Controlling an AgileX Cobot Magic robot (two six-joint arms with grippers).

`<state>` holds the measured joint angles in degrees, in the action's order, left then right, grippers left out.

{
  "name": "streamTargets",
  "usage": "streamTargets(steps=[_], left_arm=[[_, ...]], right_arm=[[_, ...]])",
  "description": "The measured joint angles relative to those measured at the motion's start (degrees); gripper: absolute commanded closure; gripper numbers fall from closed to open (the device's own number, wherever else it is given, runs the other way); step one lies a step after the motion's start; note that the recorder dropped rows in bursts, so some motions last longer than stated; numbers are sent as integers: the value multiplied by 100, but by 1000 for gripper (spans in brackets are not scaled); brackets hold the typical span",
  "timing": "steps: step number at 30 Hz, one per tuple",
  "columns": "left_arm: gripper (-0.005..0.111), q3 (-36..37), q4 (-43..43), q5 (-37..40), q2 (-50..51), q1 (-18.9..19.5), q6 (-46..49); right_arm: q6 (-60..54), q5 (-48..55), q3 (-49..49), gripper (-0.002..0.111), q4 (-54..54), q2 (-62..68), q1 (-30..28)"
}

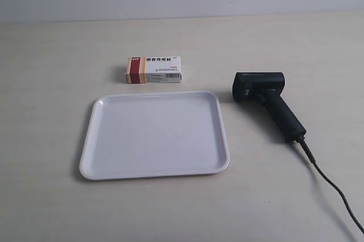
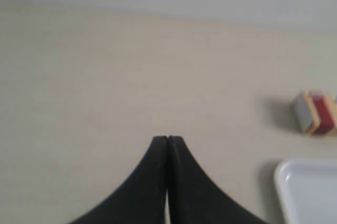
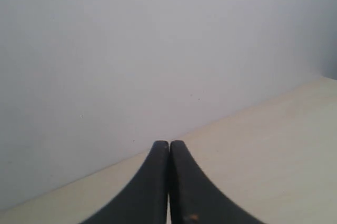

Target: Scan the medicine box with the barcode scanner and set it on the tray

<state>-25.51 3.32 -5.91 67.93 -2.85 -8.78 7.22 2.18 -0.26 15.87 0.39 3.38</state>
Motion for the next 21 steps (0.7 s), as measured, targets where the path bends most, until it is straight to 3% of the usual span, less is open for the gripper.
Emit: streamTargets(steps=[4,7,9,13,17,19,21], left_arm=[[107,-1211,476,1281,1584,-555,178],[107,-2233,225,2423,2542,-1109,1137],[107,-2835,-477,3143,2982,-1342,2275],[107,-3908,-2916,4547,3623,-1464,5402],[104,-4378,-4808,4570,3911,-1425,7794],[92,-4435,-5627,4208,4062,-1416,8726],[71,-4433,-6259,3849,4239,-1403,9343]], right_arm=[[0,0,0,108,0,0,0],[0,0,0,108,0,0,0],[0,0,0,108,0,0,0],[0,0,0,108,0,0,0],[-13,0,0,108,0,0,0],[-38,0,0,108,8,0,0],[-60,0,0,108,8,0,0]])
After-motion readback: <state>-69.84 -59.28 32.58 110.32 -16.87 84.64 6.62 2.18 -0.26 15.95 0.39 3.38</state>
